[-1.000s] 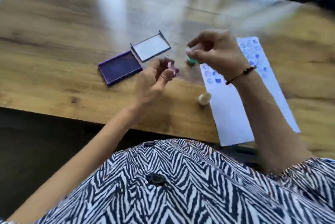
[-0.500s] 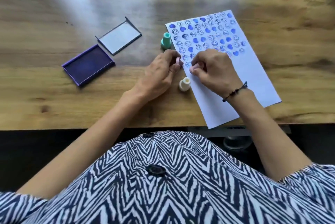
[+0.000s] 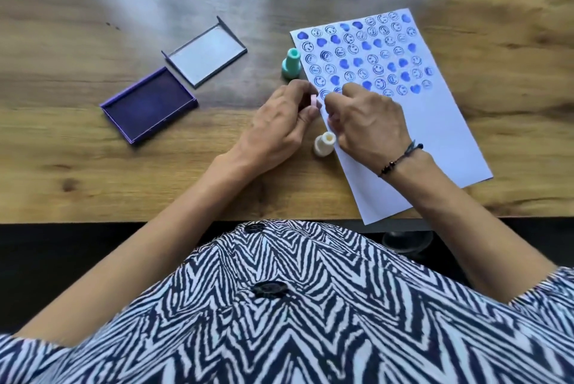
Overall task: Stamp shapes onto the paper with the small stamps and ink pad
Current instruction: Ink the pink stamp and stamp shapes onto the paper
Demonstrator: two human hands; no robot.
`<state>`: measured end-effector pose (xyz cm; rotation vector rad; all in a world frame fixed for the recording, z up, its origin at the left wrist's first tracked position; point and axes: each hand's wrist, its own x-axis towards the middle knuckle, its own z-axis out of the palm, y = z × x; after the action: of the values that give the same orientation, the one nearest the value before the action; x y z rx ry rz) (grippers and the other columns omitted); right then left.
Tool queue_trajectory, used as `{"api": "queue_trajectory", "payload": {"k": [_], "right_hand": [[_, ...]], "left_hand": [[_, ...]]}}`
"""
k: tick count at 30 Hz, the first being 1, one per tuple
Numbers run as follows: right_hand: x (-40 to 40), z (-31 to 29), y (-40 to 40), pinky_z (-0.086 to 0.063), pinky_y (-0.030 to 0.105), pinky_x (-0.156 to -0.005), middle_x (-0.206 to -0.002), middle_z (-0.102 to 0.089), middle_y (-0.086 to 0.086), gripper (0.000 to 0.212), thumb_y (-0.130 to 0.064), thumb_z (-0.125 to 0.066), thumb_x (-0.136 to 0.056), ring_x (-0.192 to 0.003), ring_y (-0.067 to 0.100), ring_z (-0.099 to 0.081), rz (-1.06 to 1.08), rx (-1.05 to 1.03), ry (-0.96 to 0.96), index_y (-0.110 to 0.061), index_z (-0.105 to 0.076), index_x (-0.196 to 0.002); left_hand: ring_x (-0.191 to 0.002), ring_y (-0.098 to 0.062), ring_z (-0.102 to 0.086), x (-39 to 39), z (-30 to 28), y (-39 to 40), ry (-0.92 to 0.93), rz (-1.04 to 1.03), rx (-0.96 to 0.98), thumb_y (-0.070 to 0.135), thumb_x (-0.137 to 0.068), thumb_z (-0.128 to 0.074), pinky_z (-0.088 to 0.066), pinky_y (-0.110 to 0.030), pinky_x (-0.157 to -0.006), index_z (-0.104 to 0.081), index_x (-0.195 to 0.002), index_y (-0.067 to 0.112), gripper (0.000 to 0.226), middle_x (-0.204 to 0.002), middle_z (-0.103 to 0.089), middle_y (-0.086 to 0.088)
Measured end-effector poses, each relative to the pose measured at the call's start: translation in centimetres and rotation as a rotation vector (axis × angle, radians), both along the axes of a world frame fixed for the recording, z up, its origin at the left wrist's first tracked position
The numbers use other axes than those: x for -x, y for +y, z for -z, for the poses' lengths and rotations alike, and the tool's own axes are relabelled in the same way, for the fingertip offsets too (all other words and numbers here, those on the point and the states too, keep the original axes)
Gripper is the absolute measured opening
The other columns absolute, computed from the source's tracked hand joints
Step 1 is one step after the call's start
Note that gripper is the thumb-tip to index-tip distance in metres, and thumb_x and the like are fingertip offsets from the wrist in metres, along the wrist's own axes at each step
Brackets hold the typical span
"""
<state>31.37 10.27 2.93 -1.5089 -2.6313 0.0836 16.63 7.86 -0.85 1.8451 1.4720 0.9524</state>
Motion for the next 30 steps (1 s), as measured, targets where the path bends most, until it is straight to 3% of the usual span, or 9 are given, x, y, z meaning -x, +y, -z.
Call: {"api": "queue_trajectory", "payload": {"k": [6,11,13,15,17,20,24,28,30], "right_hand": [[0.2,0.0,0.0,-0.025,0.03,-0.05,-0.077,-0.05,0.017,0.012,-0.02,-0.049,-0.088,-0.055,0.025,-0.033,-0.026,0.004,0.04,-0.014,-0.057,-0.093],[-0.4,-0.1,0.3,-0.034,0.033,-0.054,-0.084,-0.055,0.016,0.009,-0.016,-0.051,-0.085,-0.065,0.034,-0.05,-0.031,0.075,0.03,-0.012,-0.058,-0.09],[-1.4,-0.4,0.8,-0.042,0.034,-0.065,-0.084,-0.062,0.014,0.006,-0.011,-0.059,-0.08,-0.078,0.034,-0.058,0.051,0.158,0.2,-0.009,-0.061,-0.086],[-2.2,-1.0,1.2,-0.05,0.032,-0.071,-0.071,-0.063,0.008,0.006,-0.007,-0.065,-0.077,-0.073,0.028,-0.063,0.235,0.304,0.51,-0.007,-0.063,-0.083],[-2.8,-1.6,1.3,-0.058,0.032,-0.068,-0.065,-0.057,0.004,0.009,-0.004,-0.067,-0.077,-0.064,0.018,-0.061,0.413,0.459,0.845,-0.011,-0.062,-0.076],[-3.3,-2.2,1.3,-0.061,0.027,-0.062,-0.068,-0.056,0.006,0.019,-0.002,-0.067,-0.079,-0.056,0.006,-0.06,0.495,0.563,1.072,-0.016,-0.058,-0.069],[-2.3,-2.6,0.5,-0.061,0.028,-0.062,-0.068,-0.057,0.005,0.017,-0.003,-0.066,-0.08,-0.053,0.006,-0.06,0.44,0.64,1.121,-0.014,-0.059,-0.07],[0.0,-2.6,-0.4,-0.06,0.023,-0.061,-0.066,-0.054,0.003,0.01,-0.003,-0.067,-0.079,-0.059,0.014,-0.06,0.314,0.621,1.084,-0.012,-0.062,-0.077],[1.0,-2.6,-0.7,-0.06,0.022,-0.06,-0.064,-0.057,0.002,0.008,-0.004,-0.068,-0.078,-0.059,0.016,-0.062,0.265,0.558,1.029,-0.007,-0.063,-0.083]], "left_hand": [[-0.094,-0.008,-0.043,-0.1,-0.2,0.0,0.001,0.0,-0.018,0.022,-0.091,-0.045,-0.028,-0.012,-0.077,-0.047,-0.112,0.006,0.027,-0.106,-0.06,-0.012],[-0.101,-0.017,-0.051,0.0,0.0,-0.1,0.008,-0.002,-0.003,0.022,-0.092,-0.045,-0.03,-0.015,-0.078,-0.047,-0.112,0.007,0.026,-0.11,-0.061,-0.012],[-0.107,-0.022,-0.053,-0.1,-0.2,-0.1,-0.01,0.002,-0.006,0.021,-0.092,-0.045,-0.032,-0.018,-0.083,-0.047,-0.112,0.006,0.026,-0.111,-0.063,-0.013],[-0.109,-0.023,-0.053,-0.1,-0.4,-0.1,-0.023,0.003,0.01,0.021,-0.092,-0.045,-0.034,-0.023,-0.087,-0.046,-0.113,0.006,0.026,-0.113,-0.063,-0.013],[-0.109,-0.024,-0.054,-0.1,-0.5,-0.2,-0.039,0.001,0.032,0.02,-0.092,-0.045,-0.036,-0.027,-0.09,-0.046,-0.112,0.005,0.025,-0.114,-0.063,-0.014],[-0.107,-0.023,-0.058,0.1,-0.8,-0.3,-0.111,-0.008,0.069,0.02,-0.092,-0.046,-0.043,-0.033,-0.094,-0.048,-0.11,0.007,0.022,-0.113,-0.065,-0.013],[-0.101,-0.02,-0.063,0.6,-1.0,-0.5,-0.325,-0.017,0.149,0.016,-0.09,-0.051,-0.048,-0.033,-0.093,-0.051,-0.109,0.01,0.02,-0.108,-0.066,-0.01],[-0.084,-0.003,-0.055,0.6,-1.1,-1.1,-0.558,0.005,0.2,0.008,-0.089,-0.052,-0.043,-0.016,-0.081,-0.052,-0.108,0.005,0.02,-0.092,-0.059,0.001],[-0.083,-0.002,-0.055,0.5,-1.2,-1.4,-0.635,-0.007,0.211,0.005,-0.088,-0.051,-0.045,-0.016,-0.08,-0.052,-0.108,0.0,0.021,-0.09,-0.058,0.0]]}}
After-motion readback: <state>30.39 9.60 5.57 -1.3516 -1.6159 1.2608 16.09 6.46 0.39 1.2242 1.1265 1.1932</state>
